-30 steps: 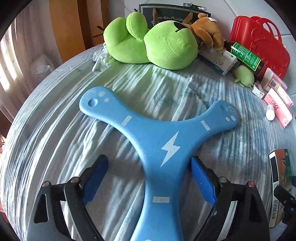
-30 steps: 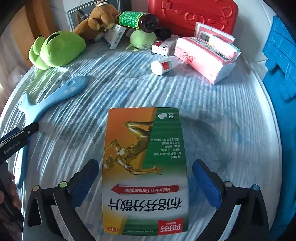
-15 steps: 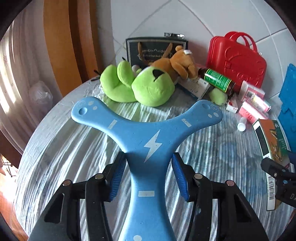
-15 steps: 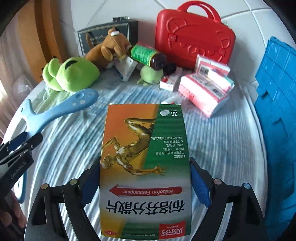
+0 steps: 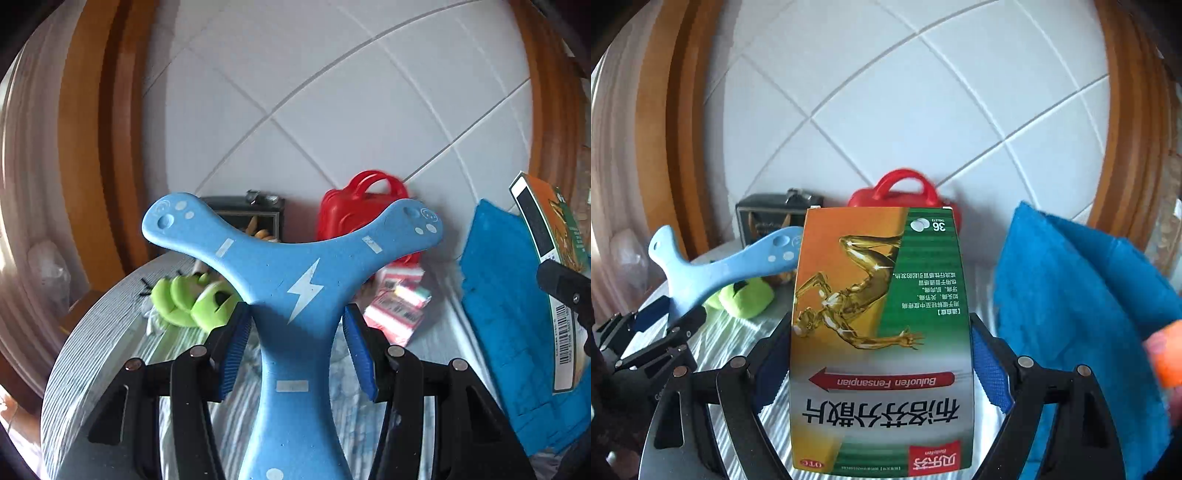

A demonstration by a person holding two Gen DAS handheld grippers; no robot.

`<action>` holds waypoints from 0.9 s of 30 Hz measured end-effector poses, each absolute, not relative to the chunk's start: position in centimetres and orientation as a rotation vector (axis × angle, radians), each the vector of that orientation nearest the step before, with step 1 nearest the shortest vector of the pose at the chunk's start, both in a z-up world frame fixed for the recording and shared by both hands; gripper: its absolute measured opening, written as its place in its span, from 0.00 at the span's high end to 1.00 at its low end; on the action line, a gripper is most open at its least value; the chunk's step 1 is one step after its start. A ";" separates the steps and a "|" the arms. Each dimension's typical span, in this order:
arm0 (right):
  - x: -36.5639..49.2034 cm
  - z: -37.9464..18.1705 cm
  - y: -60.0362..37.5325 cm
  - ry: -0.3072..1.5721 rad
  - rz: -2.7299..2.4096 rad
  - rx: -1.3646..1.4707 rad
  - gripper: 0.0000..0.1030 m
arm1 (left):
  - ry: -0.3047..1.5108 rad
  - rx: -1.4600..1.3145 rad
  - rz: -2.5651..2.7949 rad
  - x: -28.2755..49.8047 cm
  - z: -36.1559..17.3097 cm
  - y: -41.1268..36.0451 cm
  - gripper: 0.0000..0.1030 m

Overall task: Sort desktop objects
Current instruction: 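Lift the boomerang with left tool while right tool lifts the ibuprofen box toward the crate, then open left tool to drop the boomerang while right tool releases the ibuprofen box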

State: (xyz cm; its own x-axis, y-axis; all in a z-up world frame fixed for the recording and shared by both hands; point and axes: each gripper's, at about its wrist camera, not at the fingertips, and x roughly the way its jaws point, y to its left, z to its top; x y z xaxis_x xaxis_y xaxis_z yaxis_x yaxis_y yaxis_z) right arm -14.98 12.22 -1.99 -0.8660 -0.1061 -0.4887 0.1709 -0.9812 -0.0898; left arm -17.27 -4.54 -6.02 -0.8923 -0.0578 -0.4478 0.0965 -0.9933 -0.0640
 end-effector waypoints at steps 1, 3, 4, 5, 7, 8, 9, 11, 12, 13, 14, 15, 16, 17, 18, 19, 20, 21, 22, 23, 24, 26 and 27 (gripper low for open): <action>-14.0 -0.4 14.1 0.184 -2.937 0.708 0.16 | 0.124 0.672 -3.019 -17.0 -4.8 -2.8 0.51; -12.1 2.2 17.6 0.167 -3.008 0.654 0.16 | 0.108 0.628 -3.107 -16.6 -2.5 1.2 0.51; -11.1 3.4 19.8 0.154 -3.045 0.631 0.16 | 0.103 0.610 -3.155 -16.3 -1.4 3.4 0.51; -10.2 4.5 22.0 0.142 -3.081 0.611 0.16 | 0.097 0.598 -3.197 -16.1 -0.5 5.6 0.51; -8.3 6.1 26.6 0.117 -3.166 0.576 0.16 | 0.078 0.587 -3.277 -15.3 1.1 10.5 0.51; -7.5 6.7 29.1 0.111 -3.205 0.566 0.16 | 0.066 0.588 -3.307 -15.1 1.7 13.1 0.51; -6.8 7.0 31.2 0.104 -3.234 0.554 0.16 | 0.057 0.593 -3.338 -14.7 2.3 15.7 0.51; -5.7 7.4 36.1 0.089 -3.291 0.554 0.16 | 0.040 0.613 -3.382 -13.8 2.9 20.7 0.51; -5.4 7.3 38.3 0.085 -3.312 0.562 0.16 | 0.036 0.629 -3.394 -13.5 3.0 23.1 0.51; -5.1 7.2 40.9 0.080 -3.329 0.564 0.16 | 0.025 0.652 -3.402 -13.1 3.1 25.7 0.51; -5.3 6.9 43.0 0.079 -3.338 0.575 0.16 | 0.022 0.677 -3.407 -12.8 3.0 27.9 0.51; -5.7 6.4 45.3 0.079 -3.343 0.600 0.16 | 0.027 0.710 -3.411 -12.5 2.8 30.1 0.51; -6.1 6.0 47.2 0.073 -3.341 0.623 0.16 | 0.035 0.753 -3.412 -12.6 2.7 32.1 0.51; -6.7 5.3 49.4 0.067 -3.333 0.656 0.16 | 0.042 0.795 -3.406 -12.6 2.3 34.0 0.51; -7.3 4.8 51.1 0.067 -3.323 0.689 0.16 | 0.038 0.825 -3.392 -12.5 1.9 35.6 0.51; -7.8 4.1 52.8 0.067 -3.310 0.717 0.16 | 0.026 0.852 -3.369 -12.2 1.7 37.1 0.51; -8.4 3.3 54.2 0.068 -3.295 0.746 0.16 | 0.010 0.886 -3.340 -12.4 1.2 38.4 0.51; -9.0 2.5 55.1 0.074 -3.280 0.778 0.16 | 0.005 0.924 -3.313 -12.9 0.7 39.4 0.51; -9.6 1.6 56.2 0.086 -3.260 0.820 0.16 | 0.003 0.962 -3.290 -13.3 0.0 40.1 0.51; -9.6 0.9 57.2 0.085 -3.237 0.849 0.16 | -0.007 0.992 -3.267 -13.6 -0.4 40.8 0.51; -10.2 0.3 57.9 0.078 -3.213 0.877 0.16 | -0.019 1.005 -3.247 -13.7 -0.9 41.3 0.51; -10.5 -1.0 59.3 0.078 -3.184 0.920 0.16 | -0.046 1.022 -3.207 -13.9 -1.7 42.0 0.51; -10.7 -1.5 60.1 0.077 -3.173 0.933 0.16 | -0.050 1.030 -3.196 -13.7 -1.8 42.3 0.51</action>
State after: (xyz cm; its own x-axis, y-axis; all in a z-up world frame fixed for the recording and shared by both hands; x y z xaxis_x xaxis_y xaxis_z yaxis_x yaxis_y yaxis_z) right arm -10.74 60.10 -1.53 -0.8283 0.1720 -0.5332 -0.1459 -0.9851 -0.0911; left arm -13.70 42.29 -1.81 -0.7908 0.1950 -0.5801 -0.2131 -0.9763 -0.0377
